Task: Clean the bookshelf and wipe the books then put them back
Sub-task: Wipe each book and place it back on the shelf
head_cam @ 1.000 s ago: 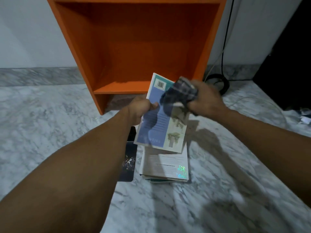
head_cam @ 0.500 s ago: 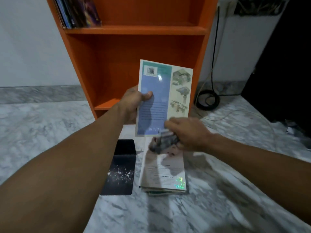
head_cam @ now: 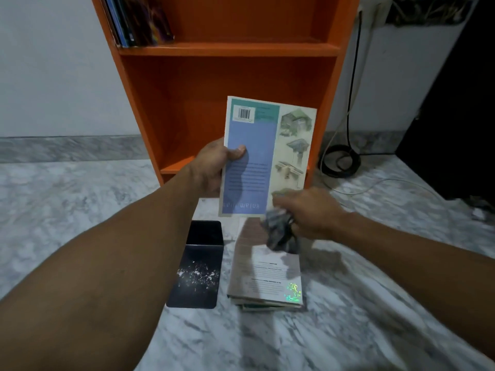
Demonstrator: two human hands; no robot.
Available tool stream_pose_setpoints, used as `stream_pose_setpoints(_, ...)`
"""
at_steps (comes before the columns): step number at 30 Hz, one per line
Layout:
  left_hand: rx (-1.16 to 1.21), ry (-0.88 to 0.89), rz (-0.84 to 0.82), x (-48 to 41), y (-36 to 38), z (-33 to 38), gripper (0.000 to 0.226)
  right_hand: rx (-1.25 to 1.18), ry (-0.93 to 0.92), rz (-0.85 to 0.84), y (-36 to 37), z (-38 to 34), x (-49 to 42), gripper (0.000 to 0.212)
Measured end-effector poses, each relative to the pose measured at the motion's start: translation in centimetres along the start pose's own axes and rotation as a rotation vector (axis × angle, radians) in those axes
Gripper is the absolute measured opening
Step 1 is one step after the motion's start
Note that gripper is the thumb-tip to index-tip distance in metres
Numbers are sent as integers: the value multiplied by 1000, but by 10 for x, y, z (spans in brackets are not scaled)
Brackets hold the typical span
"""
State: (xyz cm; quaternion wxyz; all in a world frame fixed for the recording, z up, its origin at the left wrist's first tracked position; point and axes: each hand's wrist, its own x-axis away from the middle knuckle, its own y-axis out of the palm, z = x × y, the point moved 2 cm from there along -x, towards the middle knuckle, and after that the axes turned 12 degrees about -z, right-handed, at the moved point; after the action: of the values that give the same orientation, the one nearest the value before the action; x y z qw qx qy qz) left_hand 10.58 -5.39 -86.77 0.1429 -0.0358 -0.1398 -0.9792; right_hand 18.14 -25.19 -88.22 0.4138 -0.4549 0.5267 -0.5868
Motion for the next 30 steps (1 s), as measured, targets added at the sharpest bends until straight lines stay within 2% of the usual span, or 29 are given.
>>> stream_pose_setpoints(2,26,-13,-13,3,0,0,34,-264,28,414,-32,6,4,18)
stream_pose_setpoints(3,32,-18,-30,6,3,0,31,-328,78,644,-53,13,2,19)
stream_pose_setpoints(4,40,-28,-52,7,6,1,29,-347,154,805,-75,20,-3,24)
stream_pose_setpoints(5,56,-41,-71,7,10,1,30,-338,237,899,-93,28,-10,34)
stream_pose_setpoints(6,81,-56,-82,6,14,3,34,-322,299,919,-106,34,-18,44)
stream_pose_setpoints(8,123,-56,-94,2,23,6,45,-302,310,810,-105,34,-28,58)
stream_pose_setpoints(11,226,-3,-102,1,31,13,50,-56,117,554,-32,4,-22,65)
stream_pose_setpoints(12,246,-6,-89,2,29,14,48,28,9,441,-4,-7,-15,65)
stream_pose_setpoints(14,226,-13,-39,2,17,13,45,87,-169,164,24,-20,-1,48)
stream_pose_setpoints(15,211,-12,-28,2,11,14,44,29,-201,141,20,-22,5,38)
stream_pose_setpoints(16,196,-2,-20,2,6,14,45,-102,-218,266,7,-21,8,30)
stream_pose_setpoints(18,175,35,-21,3,-1,16,45,-286,-134,669,-39,-11,4,21)
stream_pose_setpoints(19,148,42,-27,5,-2,17,46,-317,-21,821,-67,-4,-2,24)
stream_pose_setpoints(21,109,17,-54,5,3,17,51,-330,176,940,-114,8,-21,40)
stream_pose_setpoints(23,120,-5,-65,2,10,18,55,-328,177,865,-132,8,-41,49)
stream_pose_setpoints(26,218,16,-102,4,22,24,39,-195,113,640,-80,-12,-57,62)
stream_pose_setpoints(28,248,55,-74,8,16,26,49,-13,-29,562,-29,-31,-45,50)
stream_pose_setpoints(30,243,97,-4,11,6,29,51,141,-291,358,9,-47,-25,34)
